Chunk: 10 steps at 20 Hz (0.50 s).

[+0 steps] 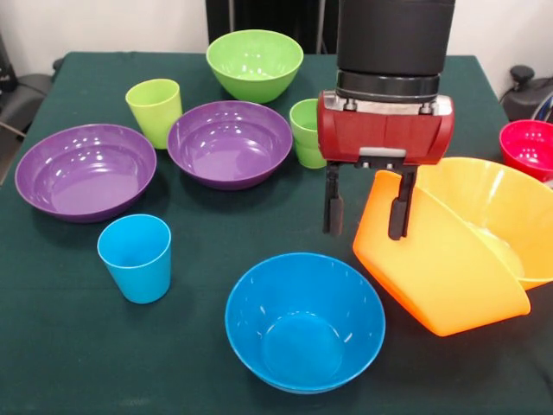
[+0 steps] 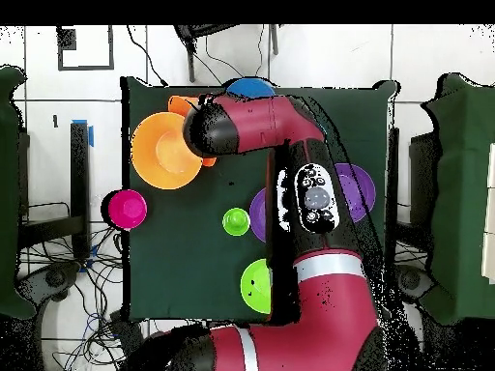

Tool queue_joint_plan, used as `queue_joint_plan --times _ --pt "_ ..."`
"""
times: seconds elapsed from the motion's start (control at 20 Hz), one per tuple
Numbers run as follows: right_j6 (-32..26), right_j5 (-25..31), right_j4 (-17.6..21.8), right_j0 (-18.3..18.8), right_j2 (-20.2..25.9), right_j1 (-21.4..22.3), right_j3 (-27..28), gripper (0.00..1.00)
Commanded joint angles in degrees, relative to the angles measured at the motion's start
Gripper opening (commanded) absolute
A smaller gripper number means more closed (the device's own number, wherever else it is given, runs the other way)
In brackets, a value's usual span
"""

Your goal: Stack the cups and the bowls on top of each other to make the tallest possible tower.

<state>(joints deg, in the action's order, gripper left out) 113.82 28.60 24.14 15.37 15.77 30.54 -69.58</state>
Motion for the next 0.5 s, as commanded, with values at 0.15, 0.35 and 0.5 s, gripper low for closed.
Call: queue_joint_plan --times 0.15,0.35,0.5 --pt "4.2 2.4 -0.3 -3.4 -1.9 2.8 -9.0 1.0" --pt "6.3 -0.5 0.3 -5.3 -3.5 2.7 -10.7 1.0" --pt "6.9 -2.3 0.8 -6.3 -4.4 2.3 -11.6 1.0"
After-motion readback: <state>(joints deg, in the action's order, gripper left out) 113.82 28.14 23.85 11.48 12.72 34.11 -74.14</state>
